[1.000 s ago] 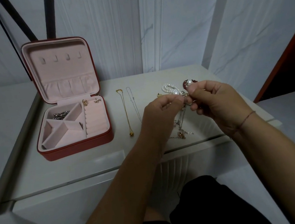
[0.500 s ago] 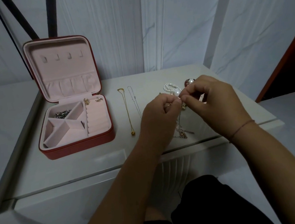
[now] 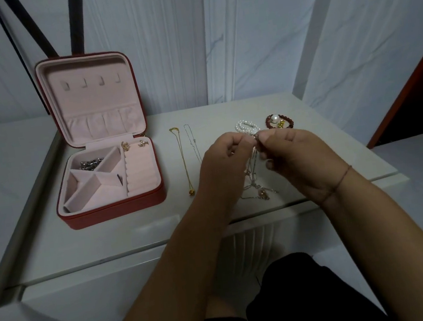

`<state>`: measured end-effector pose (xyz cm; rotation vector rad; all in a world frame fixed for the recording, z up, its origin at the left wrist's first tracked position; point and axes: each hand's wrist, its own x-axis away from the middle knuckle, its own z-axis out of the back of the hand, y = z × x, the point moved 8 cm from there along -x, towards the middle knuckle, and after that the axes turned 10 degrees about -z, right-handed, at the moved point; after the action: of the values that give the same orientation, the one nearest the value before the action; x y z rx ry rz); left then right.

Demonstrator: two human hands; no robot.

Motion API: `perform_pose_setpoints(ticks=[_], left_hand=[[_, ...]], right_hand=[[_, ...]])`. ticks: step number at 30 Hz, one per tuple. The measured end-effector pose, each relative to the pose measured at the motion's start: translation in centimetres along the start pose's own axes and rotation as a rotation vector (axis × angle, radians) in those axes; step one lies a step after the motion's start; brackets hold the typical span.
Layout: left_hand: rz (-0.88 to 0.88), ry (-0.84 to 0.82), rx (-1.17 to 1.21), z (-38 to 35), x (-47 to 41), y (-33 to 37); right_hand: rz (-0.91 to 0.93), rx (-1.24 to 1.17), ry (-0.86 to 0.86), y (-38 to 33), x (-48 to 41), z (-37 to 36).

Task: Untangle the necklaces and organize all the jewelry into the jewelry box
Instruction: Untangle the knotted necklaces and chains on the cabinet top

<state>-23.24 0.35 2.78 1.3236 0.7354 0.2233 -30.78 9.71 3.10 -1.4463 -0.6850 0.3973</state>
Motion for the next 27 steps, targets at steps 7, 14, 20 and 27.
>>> perform_pose_setpoints(ticks=[7,14,20,27], left_hand=[[0.099,-0.085,0.177,-1.3,0.4,-0.2],[0.085,-0.070,0.180,-1.3,0.2,-0.2],[0.106,-0.092,0.171,-1.5,0.3,-0.1],[0.075,-0.120,0.115,-1.6,0.3,0.0]], right_hand=[[-0.094,-0.265,-0.036,1.4,-0.1,-0.3],[0.298,0.224,0.312,-1.6,2.3,1.6],[0.318,0.250,0.319,-2.0,2.5,1.4],[0.234,0.194,0.338,-0.8,2.3,1.7]])
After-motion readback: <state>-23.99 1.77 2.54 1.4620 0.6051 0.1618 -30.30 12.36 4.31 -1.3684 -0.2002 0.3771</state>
